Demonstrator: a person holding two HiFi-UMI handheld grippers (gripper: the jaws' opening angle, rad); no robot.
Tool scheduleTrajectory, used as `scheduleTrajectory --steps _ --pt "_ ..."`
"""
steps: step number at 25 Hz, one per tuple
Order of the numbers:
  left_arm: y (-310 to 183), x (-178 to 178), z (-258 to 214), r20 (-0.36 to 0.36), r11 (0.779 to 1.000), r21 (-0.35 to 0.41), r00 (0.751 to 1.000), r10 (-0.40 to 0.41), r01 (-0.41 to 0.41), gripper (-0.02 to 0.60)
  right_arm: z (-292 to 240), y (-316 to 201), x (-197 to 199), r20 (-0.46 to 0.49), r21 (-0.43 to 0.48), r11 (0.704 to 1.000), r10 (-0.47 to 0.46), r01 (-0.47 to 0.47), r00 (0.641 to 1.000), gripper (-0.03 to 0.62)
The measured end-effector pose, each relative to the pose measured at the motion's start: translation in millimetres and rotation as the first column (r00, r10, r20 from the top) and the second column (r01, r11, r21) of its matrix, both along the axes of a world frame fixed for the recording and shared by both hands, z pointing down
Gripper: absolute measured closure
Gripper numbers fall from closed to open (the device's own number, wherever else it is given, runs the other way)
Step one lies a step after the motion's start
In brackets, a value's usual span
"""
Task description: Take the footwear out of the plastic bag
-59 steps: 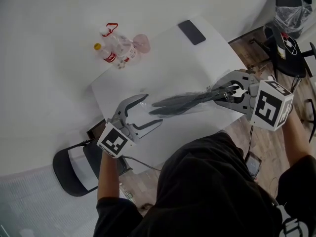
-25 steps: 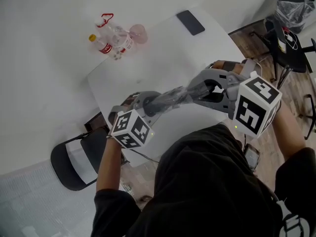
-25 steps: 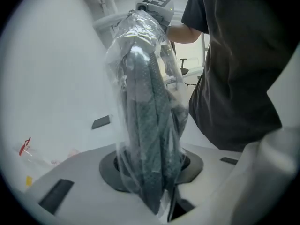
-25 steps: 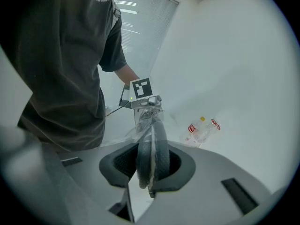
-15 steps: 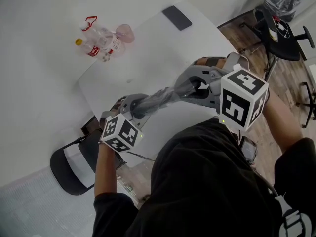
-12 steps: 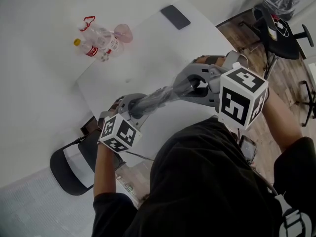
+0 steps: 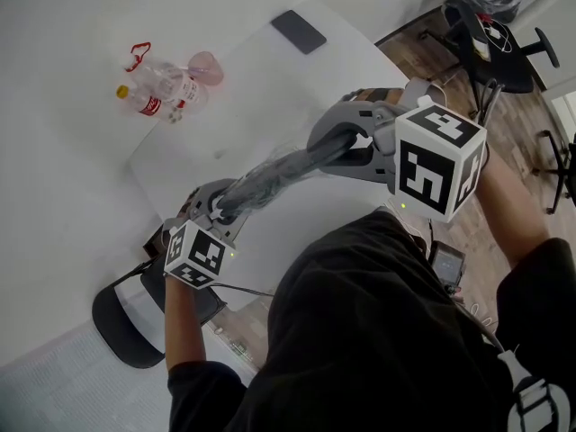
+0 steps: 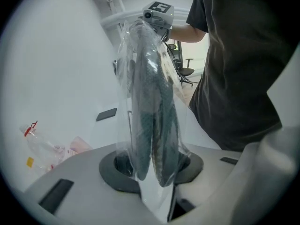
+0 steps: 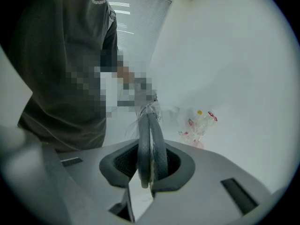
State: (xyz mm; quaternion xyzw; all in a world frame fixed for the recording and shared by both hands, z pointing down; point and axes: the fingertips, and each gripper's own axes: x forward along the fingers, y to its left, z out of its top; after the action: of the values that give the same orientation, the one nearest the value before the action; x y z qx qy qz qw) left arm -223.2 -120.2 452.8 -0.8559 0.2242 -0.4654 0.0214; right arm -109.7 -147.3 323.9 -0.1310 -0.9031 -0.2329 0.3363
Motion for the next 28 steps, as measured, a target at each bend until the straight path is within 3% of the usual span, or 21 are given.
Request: scheduleTrajectory --steps 22,28 --pt "10 -36 9 0.001 0.993 -0.007 0.993 -0.115 0.115 0.453 -3 1 -5 0.043 0.012 0.999 -0.03 0.029 0.999 0.516" --pt "10 -51 13 0.017 0.989 0.012 0.989 -0.146 0.145 0.534 -10 -11 4 0.052 0.01 1.0 -0.001 0.0 0.999 0.516"
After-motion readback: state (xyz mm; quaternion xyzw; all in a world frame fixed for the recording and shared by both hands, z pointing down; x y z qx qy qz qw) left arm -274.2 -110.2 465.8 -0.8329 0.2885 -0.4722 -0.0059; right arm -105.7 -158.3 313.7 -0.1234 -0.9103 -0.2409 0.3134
